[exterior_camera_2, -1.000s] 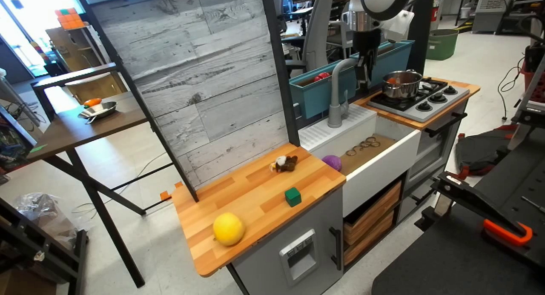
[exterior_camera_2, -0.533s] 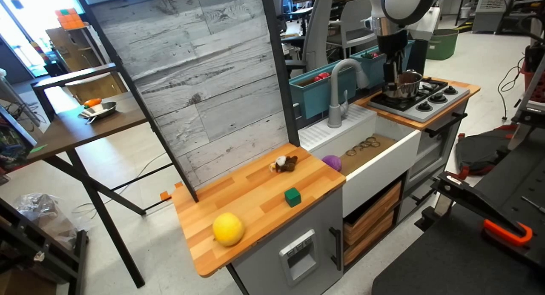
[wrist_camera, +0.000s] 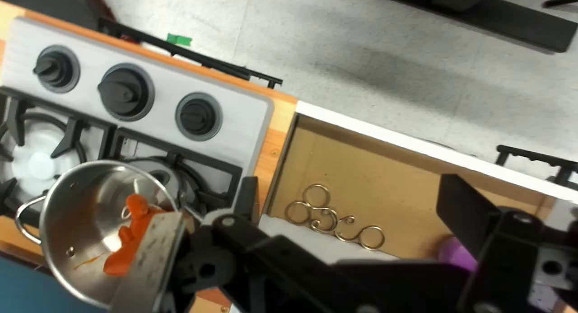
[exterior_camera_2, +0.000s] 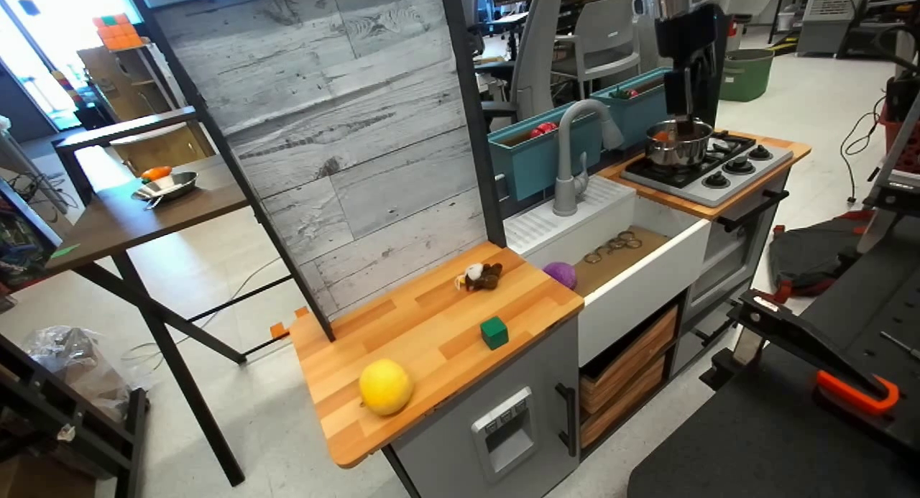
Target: Turn the tap to the right
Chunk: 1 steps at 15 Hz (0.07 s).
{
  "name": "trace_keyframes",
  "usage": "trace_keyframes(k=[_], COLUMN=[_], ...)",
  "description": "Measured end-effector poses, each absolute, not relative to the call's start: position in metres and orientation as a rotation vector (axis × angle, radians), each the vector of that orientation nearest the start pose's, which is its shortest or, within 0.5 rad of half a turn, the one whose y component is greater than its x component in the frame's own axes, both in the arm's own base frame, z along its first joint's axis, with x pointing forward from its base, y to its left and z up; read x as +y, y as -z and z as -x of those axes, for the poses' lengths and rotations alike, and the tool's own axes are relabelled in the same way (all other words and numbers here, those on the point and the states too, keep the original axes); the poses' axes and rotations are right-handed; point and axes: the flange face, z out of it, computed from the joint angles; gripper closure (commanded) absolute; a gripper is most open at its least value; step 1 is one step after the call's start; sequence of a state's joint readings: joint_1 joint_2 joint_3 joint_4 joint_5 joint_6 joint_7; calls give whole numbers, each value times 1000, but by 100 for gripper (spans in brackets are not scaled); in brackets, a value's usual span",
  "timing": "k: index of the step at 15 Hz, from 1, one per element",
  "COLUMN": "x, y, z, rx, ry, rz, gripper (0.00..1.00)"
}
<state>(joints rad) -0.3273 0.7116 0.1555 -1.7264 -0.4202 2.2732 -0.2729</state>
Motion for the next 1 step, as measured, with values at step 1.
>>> trace_keyframes(k=[1], x=[-125], y=[-175], z=[-632], rx=[-564], ry=[-315], rz=[3218], gripper=[0])
